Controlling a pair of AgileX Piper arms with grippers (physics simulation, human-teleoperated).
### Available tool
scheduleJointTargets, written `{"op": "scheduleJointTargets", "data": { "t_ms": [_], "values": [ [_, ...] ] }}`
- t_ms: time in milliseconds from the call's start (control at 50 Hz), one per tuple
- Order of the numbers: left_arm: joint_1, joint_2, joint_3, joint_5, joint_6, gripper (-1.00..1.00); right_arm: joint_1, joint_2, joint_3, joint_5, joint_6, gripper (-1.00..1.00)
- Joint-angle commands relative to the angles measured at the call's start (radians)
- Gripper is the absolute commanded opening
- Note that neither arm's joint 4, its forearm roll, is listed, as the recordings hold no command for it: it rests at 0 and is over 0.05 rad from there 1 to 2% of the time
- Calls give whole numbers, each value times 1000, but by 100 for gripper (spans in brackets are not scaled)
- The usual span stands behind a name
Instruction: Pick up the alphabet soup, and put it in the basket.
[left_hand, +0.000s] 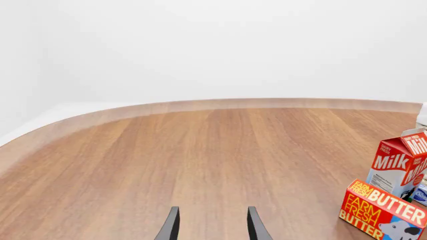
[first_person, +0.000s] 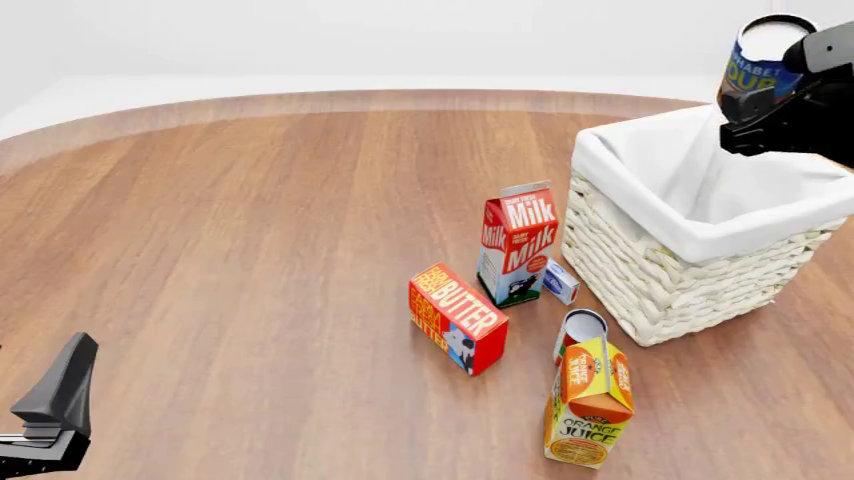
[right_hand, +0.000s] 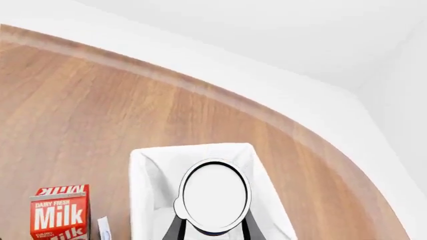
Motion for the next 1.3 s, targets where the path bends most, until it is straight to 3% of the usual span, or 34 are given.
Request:
{"op": "scheduleJointTargets", "data": {
  "t_ms": [20, 320, 1300],
  "values": [
    [0, 0, 0, 0, 0, 100, 4, 45, -31, 10, 4, -100],
    [0, 0, 0, 0, 0, 100, 16, 106, -97, 69, 10, -100],
    [0, 0, 0, 0, 0, 100, 20, 206, -123, 161, -23, -100]
  ]
}}
